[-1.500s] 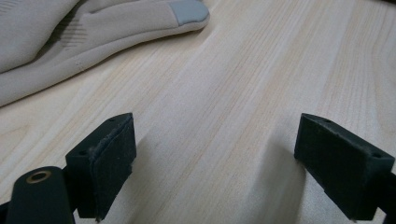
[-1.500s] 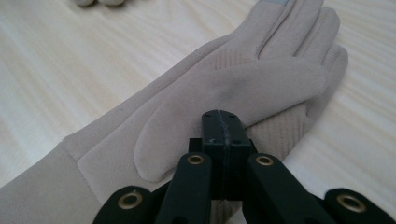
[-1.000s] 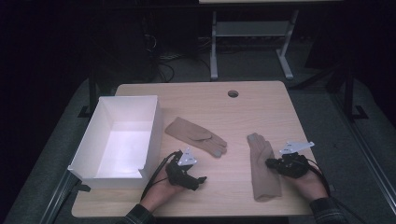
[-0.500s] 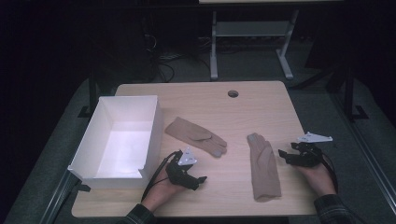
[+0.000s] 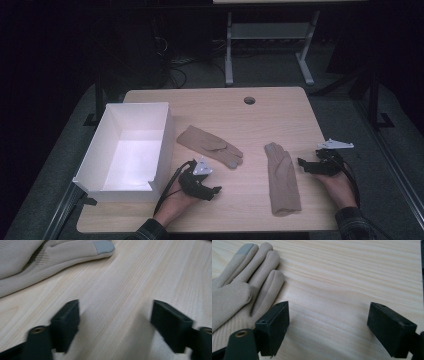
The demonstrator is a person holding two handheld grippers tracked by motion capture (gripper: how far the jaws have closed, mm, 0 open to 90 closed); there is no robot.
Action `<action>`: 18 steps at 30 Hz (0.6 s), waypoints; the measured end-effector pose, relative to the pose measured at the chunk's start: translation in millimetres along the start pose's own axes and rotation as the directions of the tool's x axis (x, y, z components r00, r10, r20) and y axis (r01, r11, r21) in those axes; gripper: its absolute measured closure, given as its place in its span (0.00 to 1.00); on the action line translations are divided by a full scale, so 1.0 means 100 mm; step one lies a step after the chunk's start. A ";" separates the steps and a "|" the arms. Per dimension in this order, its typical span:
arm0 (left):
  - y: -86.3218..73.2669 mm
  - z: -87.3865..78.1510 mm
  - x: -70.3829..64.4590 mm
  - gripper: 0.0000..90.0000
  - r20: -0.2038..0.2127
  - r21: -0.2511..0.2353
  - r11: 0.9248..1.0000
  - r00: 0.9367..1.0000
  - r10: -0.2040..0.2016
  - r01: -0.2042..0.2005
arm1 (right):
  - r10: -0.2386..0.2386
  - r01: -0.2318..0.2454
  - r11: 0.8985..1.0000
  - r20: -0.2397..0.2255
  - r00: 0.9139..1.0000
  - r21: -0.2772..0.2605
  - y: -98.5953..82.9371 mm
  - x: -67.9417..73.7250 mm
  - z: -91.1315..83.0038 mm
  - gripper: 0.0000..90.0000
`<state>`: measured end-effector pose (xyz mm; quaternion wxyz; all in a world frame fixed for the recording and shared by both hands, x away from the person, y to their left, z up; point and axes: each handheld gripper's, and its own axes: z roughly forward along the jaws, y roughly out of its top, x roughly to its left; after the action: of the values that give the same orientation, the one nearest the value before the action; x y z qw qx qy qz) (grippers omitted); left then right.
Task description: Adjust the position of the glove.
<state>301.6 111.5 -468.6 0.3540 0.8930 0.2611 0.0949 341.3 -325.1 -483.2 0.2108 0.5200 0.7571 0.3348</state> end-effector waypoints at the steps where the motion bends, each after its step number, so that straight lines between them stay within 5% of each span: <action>1: 0.02 0.00 0.01 0.38 0.004 0.000 1.000 1.000 -0.006 0.006 | 0.000 0.000 1.000 0.000 1.000 0.000 0.00 0.00 0.00 0.20; 11: 0.29 -0.07 0.14 0.97 -0.034 -0.055 0.998 0.999 -0.026 0.024 | -0.001 0.001 1.000 0.000 1.000 0.000 0.00 0.00 0.00 0.19; 18: 0.46 0.04 0.26 1.00 -0.056 -0.054 0.998 0.998 -0.024 0.021 | -0.001 0.001 1.000 -0.001 1.000 0.000 0.00 0.00 0.00 0.19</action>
<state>343.2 94.6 -440.9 0.3713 0.8771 0.2785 0.1233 341.3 -325.1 -483.2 0.2109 0.5194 0.7573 0.3350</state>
